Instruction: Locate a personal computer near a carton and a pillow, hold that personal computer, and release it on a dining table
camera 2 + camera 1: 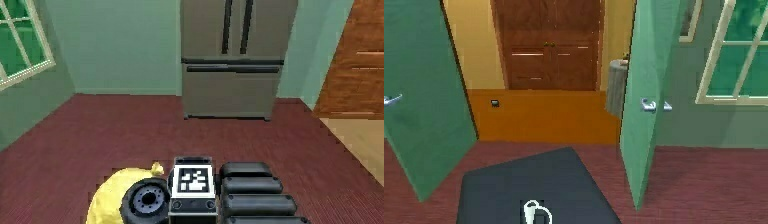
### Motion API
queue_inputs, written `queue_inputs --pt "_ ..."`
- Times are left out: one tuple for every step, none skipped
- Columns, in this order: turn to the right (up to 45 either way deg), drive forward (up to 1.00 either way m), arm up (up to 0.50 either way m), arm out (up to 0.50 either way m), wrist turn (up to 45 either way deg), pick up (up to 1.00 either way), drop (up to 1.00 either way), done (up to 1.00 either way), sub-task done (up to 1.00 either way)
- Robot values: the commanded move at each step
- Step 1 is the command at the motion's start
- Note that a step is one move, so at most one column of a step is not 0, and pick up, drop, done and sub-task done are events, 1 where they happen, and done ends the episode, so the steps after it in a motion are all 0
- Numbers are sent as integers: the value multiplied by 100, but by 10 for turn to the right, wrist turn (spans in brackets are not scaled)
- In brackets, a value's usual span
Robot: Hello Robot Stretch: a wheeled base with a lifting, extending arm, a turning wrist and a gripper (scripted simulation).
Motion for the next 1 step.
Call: queue_inputs --pt "0 85 0 0 0 0 0 0 0"
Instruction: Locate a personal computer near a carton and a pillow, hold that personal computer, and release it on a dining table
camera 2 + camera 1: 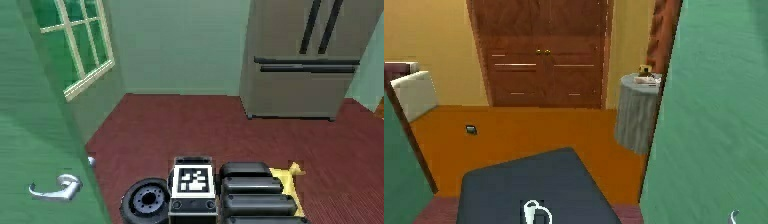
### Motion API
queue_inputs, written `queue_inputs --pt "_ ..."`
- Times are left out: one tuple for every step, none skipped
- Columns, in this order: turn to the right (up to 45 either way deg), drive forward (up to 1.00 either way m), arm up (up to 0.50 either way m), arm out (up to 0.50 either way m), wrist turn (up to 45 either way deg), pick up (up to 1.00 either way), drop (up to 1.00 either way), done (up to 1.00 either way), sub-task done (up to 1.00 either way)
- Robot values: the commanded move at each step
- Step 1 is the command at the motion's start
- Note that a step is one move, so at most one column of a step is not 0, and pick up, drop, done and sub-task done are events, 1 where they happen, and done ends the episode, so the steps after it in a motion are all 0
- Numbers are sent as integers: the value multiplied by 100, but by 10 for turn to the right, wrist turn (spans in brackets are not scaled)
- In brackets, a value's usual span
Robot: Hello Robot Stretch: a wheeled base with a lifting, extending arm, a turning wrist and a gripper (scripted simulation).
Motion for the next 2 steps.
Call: queue_inputs --pt "0 100 0 0 0 0 0 0 0" --pt "-30 0 0 0 0 0 0 0 0"
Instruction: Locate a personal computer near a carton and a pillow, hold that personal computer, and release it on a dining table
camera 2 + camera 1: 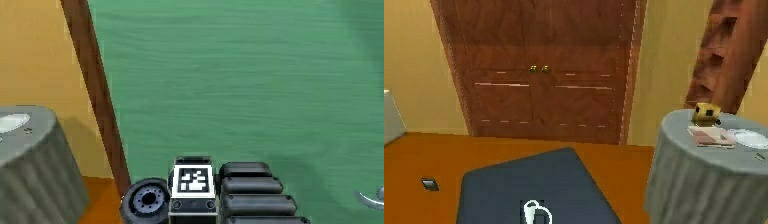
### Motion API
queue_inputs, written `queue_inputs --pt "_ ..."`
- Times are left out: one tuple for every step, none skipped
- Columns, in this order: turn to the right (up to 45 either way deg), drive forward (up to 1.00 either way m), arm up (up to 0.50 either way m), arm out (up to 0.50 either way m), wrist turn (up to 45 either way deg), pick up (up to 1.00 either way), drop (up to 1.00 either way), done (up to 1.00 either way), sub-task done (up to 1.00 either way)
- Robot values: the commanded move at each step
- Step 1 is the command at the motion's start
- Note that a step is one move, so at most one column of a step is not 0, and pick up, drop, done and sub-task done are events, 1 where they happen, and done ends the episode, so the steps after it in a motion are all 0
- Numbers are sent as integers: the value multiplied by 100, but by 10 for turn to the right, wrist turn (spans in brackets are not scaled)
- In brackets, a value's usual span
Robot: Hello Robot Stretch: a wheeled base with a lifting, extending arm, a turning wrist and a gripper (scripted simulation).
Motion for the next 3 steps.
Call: queue_inputs --pt "0 70 0 0 0 0 0 0 0" --pt "-150 0 0 0 0 0 0 0 0" --pt "0 0 0 48 0 0 0 0 0"
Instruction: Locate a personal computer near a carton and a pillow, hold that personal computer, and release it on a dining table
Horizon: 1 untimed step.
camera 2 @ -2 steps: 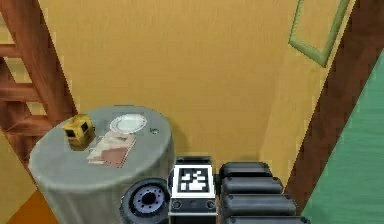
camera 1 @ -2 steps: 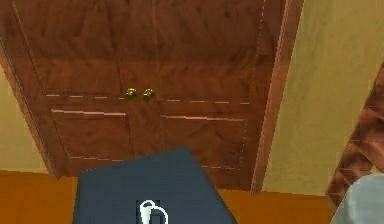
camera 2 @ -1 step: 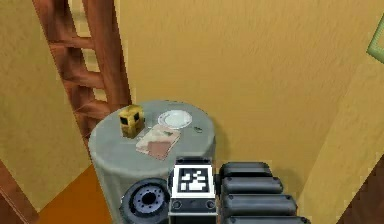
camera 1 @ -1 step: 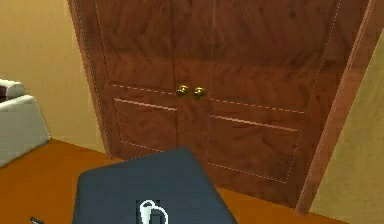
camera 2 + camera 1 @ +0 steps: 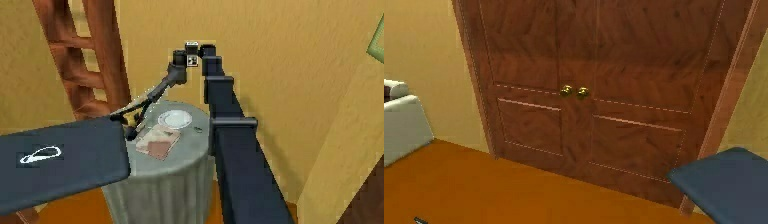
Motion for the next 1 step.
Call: queue_inputs --pt "0 0 0 0 450 0 0 0 0"
